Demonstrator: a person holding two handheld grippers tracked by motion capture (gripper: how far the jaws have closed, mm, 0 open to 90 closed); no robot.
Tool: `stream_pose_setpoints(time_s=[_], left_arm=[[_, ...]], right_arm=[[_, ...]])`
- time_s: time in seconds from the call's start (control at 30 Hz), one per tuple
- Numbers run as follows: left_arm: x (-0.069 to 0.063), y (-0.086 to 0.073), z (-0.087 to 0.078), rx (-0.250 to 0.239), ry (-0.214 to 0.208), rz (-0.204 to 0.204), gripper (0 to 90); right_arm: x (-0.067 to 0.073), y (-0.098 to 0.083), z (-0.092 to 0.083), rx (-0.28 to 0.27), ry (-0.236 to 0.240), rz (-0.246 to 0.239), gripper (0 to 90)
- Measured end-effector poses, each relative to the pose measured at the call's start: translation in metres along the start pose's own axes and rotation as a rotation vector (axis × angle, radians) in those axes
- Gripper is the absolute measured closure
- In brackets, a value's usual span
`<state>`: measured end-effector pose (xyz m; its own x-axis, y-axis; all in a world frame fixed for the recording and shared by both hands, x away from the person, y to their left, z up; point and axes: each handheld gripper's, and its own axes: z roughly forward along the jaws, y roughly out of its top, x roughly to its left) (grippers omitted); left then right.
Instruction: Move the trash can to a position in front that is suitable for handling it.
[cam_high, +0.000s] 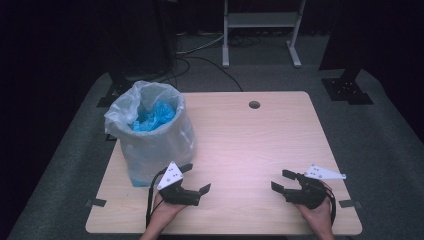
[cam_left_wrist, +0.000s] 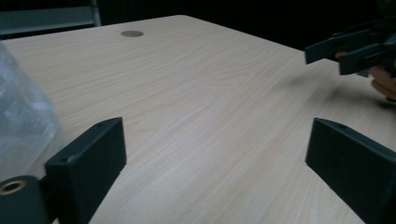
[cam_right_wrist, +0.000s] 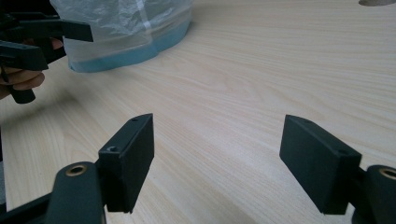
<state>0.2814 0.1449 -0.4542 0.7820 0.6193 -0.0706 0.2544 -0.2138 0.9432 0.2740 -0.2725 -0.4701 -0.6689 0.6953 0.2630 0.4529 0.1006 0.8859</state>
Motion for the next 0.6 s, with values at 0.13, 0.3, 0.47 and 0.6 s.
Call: stream_pose_setpoints(time_s=[0.13,0.3,0.47,0.6], left_arm=[[-0.002,0.003,0.000,-0.007,-0.017,-0.002,4.3],[-0.004,0.009,-0.003,-0.021,-0.027,-0.008,4.3],[-0.008,0.021,-0.010,-0.045,-0.052,-0.014,4.9],[-0.010,0.030,-0.016,-0.052,-0.053,0.002,4.9]], right_arm=[[0.001,0.000,0.001,0.000,0.004,-0.001,25.0],[0.001,0.000,0.003,0.003,0.010,-0.009,25.1],[0.000,-0.001,0.004,0.009,0.013,-0.005,25.0],[0.000,-0.001,0.005,0.011,0.017,-0.001,25.1]])
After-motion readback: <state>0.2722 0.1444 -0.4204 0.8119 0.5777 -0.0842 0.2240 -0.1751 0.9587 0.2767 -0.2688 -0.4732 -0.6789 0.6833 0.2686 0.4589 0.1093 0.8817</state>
